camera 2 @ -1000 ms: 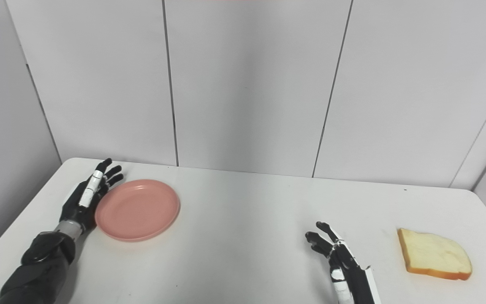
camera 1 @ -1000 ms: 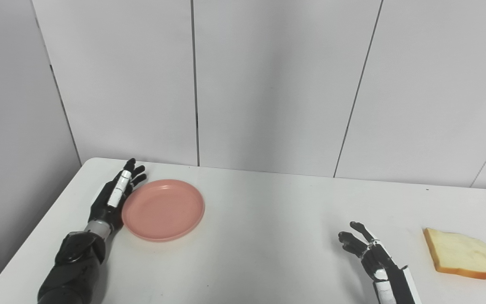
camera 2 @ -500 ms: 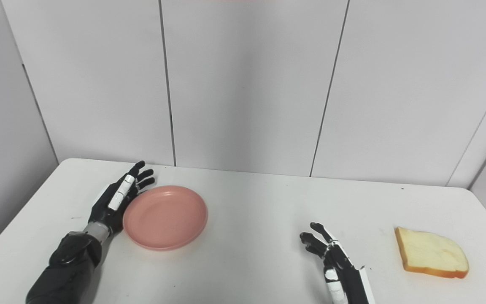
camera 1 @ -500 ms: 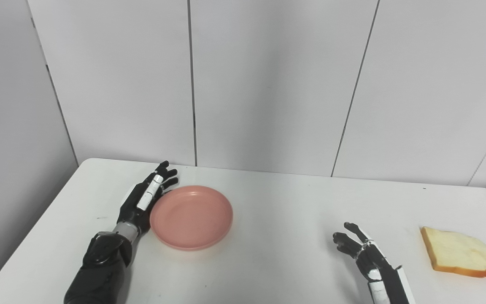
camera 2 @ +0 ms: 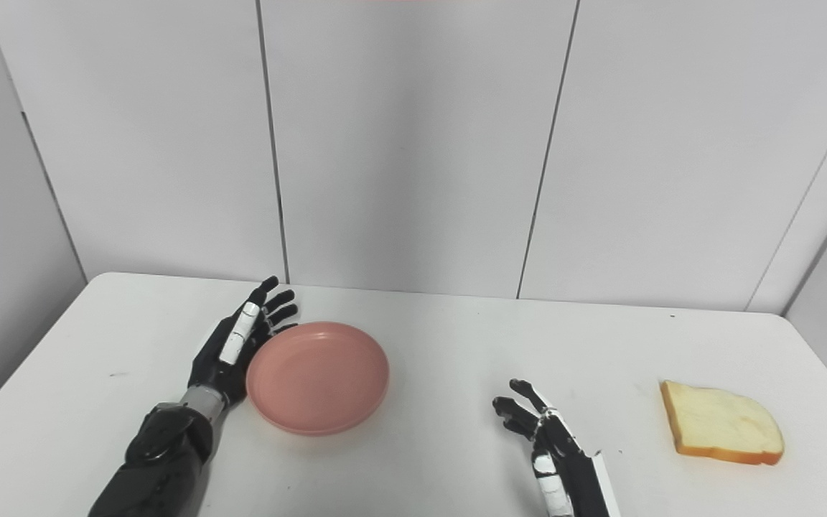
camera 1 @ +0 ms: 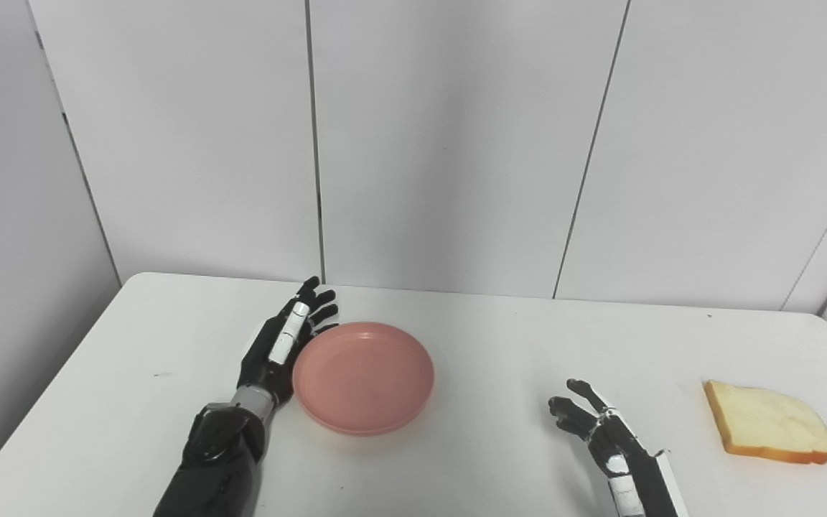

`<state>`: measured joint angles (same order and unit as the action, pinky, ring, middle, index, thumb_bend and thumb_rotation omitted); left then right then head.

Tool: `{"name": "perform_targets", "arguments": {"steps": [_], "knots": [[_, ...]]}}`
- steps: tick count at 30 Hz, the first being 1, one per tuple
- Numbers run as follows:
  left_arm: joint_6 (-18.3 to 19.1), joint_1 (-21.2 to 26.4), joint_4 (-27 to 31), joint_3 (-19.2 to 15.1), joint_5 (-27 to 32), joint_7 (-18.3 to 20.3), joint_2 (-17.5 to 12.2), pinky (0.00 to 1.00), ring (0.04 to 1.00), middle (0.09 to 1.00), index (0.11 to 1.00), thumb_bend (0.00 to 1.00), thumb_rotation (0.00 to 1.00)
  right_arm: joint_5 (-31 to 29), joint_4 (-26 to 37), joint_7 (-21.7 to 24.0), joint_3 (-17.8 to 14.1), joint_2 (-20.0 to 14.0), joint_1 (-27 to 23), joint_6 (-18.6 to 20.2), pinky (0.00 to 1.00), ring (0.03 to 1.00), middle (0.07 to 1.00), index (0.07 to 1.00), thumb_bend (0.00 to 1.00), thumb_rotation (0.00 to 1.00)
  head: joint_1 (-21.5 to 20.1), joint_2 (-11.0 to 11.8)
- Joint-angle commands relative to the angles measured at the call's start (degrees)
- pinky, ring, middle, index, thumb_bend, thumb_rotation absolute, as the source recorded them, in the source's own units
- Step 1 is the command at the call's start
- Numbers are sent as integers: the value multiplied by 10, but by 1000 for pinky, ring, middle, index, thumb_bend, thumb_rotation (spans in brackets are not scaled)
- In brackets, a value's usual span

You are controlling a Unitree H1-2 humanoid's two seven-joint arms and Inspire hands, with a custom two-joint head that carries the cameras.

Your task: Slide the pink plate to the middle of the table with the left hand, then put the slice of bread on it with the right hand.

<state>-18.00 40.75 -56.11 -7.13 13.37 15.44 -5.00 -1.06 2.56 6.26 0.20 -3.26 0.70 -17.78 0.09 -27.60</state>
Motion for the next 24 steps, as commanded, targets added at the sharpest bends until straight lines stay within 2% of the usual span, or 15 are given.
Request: {"name": "perform_targets", "arguments": {"steps": [1, 8, 12, 15, 20, 23, 24], "knots": [[-5, 9, -9, 9, -11, 1, 9, 736, 870, 874, 918, 965, 754, 0, -48, -6, 17, 25, 57, 10, 788, 778, 751, 833, 801, 1000, -2, -2], [1, -5, -8, 15, -8, 13, 39, 786, 879, 880, 913, 928, 728, 9, -42, -12, 25, 30, 57, 15, 789, 781, 755, 833, 805, 1000, -17, -5], [2, -9, -6, 18, -8, 17, 49, 768, 871, 877, 908, 935, 722, 21, -39, -17, 30, 35, 55, 18, 781, 780, 759, 835, 822, 1000, -34, -5], [4, -13, -3, 22, -6, 25, 60, 778, 880, 887, 920, 927, 736, 32, -33, -21, 35, 45, 54, 23, 773, 777, 755, 829, 848, 1000, -59, -9], [18, -22, 8, 22, -4, 18, 72, 795, 891, 892, 923, 926, 726, 48, -21, -30, 45, 58, 54, 32, 772, 774, 755, 838, 821, 1000, -81, -13], [24, -26, 13, 17, 2, 19, 75, 797, 892, 891, 921, 926, 731, 68, -13, -40, 52, 66, 54, 35, 760, 772, 764, 843, 789, 1000, -107, -19], [29, -27, 17, 15, 4, 20, 75, 797, 892, 891, 921, 927, 733, 73, -12, -42, 55, 70, 53, 37, 758, 772, 766, 844, 783, 1000, -128, -24]]}}
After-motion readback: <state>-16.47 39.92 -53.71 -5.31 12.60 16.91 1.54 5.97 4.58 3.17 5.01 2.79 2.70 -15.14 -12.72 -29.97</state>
